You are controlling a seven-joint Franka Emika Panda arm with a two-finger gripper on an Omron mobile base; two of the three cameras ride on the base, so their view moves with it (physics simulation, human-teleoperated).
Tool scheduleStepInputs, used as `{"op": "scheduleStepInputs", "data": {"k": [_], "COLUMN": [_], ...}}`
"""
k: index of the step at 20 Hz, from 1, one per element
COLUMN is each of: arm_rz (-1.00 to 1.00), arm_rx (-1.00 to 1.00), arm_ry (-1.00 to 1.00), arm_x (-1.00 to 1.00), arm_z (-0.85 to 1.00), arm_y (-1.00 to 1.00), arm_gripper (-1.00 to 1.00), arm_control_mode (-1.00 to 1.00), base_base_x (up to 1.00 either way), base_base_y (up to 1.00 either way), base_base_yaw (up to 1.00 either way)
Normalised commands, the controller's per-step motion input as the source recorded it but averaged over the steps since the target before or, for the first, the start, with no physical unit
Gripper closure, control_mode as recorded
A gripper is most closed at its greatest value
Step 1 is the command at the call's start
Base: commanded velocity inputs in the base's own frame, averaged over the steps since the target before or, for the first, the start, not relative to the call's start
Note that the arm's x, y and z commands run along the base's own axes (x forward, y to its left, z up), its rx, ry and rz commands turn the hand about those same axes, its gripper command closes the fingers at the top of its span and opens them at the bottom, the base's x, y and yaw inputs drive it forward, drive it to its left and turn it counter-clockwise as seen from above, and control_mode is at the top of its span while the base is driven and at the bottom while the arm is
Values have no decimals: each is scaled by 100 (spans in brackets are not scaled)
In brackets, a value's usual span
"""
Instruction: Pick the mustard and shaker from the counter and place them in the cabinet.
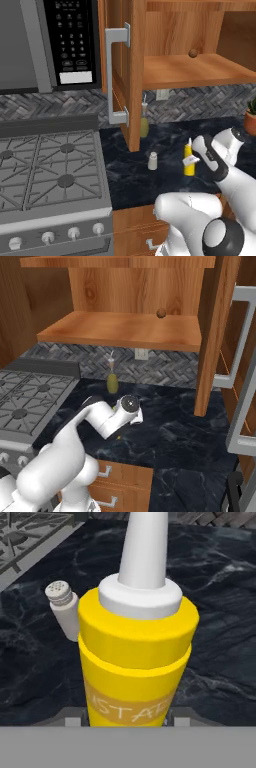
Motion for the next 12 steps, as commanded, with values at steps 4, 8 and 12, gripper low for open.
{"op": "scheduleStepInputs", "data": {"k": [4,8,12], "arm_rz": [5,7,6], "arm_rx": [0,0,-1], "arm_ry": [-8,-3,-6], "arm_x": [-17,-6,-15], "arm_z": [66,61,67], "arm_y": [8,21,29], "arm_gripper": [100,100,100], "arm_control_mode": [-100,-100,-100], "base_base_x": [0,0,0], "base_base_y": [0,0,0], "base_base_yaw": [0,0,0]}}
